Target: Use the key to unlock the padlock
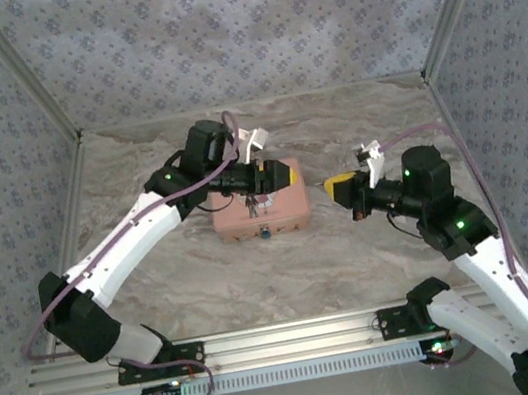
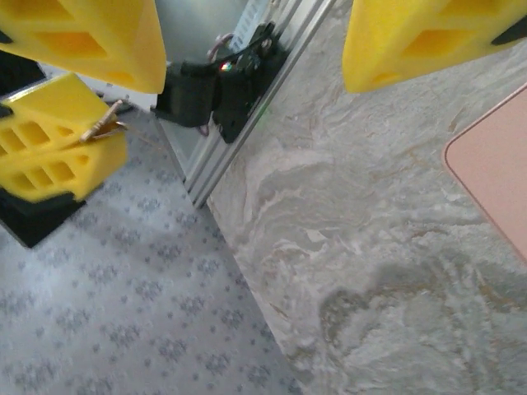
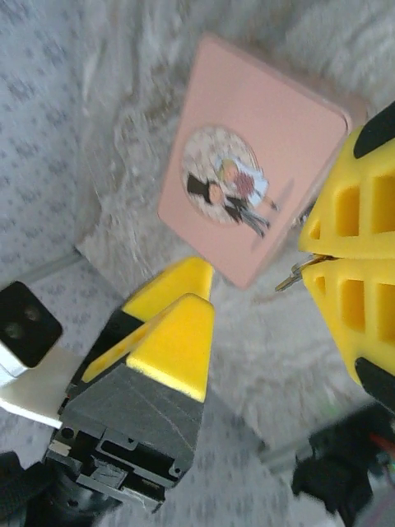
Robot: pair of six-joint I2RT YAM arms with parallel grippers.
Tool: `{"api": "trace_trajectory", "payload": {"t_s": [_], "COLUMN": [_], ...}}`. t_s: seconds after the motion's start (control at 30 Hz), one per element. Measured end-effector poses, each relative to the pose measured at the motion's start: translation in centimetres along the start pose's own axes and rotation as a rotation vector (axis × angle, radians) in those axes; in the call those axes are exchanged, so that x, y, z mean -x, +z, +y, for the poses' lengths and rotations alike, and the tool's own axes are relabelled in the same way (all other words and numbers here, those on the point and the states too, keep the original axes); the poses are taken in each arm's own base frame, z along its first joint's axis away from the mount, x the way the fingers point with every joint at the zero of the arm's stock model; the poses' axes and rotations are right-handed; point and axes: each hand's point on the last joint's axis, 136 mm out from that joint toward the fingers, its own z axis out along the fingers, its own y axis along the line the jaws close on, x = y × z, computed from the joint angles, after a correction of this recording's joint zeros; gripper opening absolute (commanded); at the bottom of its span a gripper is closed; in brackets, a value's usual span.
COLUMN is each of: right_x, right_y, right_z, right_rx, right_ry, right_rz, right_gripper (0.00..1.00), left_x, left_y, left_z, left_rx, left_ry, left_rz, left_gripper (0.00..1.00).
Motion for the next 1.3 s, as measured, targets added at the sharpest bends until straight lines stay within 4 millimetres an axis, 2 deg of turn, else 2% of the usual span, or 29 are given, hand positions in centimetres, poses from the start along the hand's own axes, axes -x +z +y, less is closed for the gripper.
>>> {"api": "trace_trajectory", "payload": {"t_s": [0.2, 0.47, 0.67, 0.9, 1.07, 1.3], "right_x": [0.5, 2.1, 2.1, 3.5, 3.8, 3.4], "right_y": [0.4, 1.3, 2.4, 2.1, 2.0, 2.2], "right_z": [-1.1, -0.5, 0.4, 0.9, 1.1, 1.6], "right_rx": [-0.169, -0.275, -0.31, -0.355, -0.381, -0.398], "right_ry": [-0.164, -0.36, -0.465, -0.528, -0.567, -0.632], "right_rz": [-0.035, -0.096, -0.096, -0.155, -0.171, -0.175], "right_gripper": [0.0, 0.0, 0.0, 0.0, 0.0, 0.0], "left_x": [0.7, 2.0, 2.0, 1.7, 1.9, 2.1], "left_y": [0.8, 0.9, 1.2, 1.5, 1.6, 1.6], "left_z": [1.1, -1.3, -3.4, -5.1, -5.3, -5.5], "left_rx": [-0.018, -0.128, -0.197, -0.252, -0.266, -0.277], "left_ry": [-0.193, -0.363, -0.419, -0.456, -0.473, -0.49], "left_rz": [-0.061, -0.112, -0.106, -0.082, -0.083, -0.085], "left_gripper": [0.63, 0.56, 0.52, 0.43, 0.37, 0.36]}}
